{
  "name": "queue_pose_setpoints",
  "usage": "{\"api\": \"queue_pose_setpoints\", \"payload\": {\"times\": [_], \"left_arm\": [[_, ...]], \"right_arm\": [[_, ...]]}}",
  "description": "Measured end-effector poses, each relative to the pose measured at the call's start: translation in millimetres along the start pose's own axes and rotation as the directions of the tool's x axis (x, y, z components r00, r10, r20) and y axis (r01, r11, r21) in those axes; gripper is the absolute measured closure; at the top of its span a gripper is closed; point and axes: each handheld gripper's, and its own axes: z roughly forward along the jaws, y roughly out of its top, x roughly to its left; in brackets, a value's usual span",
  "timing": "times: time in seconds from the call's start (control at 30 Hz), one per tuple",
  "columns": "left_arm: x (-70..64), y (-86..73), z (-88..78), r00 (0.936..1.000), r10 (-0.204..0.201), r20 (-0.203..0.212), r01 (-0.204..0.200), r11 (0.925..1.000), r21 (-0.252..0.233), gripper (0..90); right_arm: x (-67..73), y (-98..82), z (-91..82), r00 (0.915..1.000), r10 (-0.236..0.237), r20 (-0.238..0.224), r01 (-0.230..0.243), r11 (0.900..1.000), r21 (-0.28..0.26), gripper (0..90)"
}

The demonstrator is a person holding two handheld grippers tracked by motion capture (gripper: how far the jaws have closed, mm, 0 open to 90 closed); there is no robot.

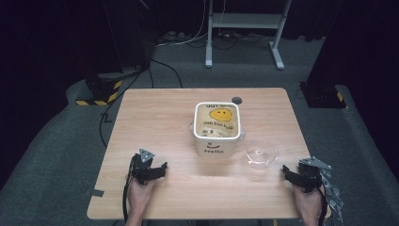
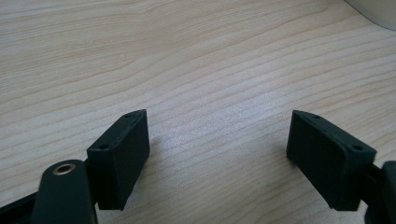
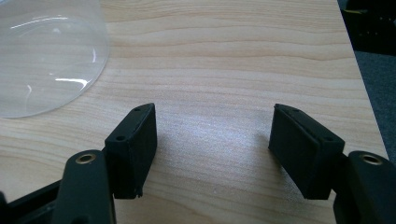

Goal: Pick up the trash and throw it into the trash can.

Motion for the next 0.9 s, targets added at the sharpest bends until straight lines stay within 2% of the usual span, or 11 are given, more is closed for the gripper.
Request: {"api": "queue_pose_setpoints", "payload": {"times": [0.43, 0.67, 0.73, 0.9], "left_arm": [[0.1, 0.1, 0.0, 1.0, 0.0, 0.0, 0.0, 1.0, 0.0, 21.2], [0.1, 0.1, 0.0, 1.0, 0.0, 0.0, 0.0, 1.0, 0.0, 21.3], [0.1, 0.1, 0.0, 1.0, 0.0, 0.001, 0.0, 1.0, 0.0, 21.3], [0.2, 0.1, 0.0, 1.0, 0.0, 0.001, 0.0, 1.0, 0.0, 21.3]], "right_arm": [[-0.1, 0.4, 0.8, 1.0, -0.001, 0.003, 0.001, 1.0, -0.003, 31.7], [-1.7, 1.3, 0.6, 0.9998, -0.004, -0.022, 0.004, 1.0, 0.008, 30.2], [-1.7, 0.7, 1.1, 0.9997, -0.02, -0.016, 0.02, 1.0, 0.005, 29.9], [-1.5, 0.7, 0.8, 1.0, -0.008, -0.005, 0.008, 1.0, 0.001, 29.3]]}}
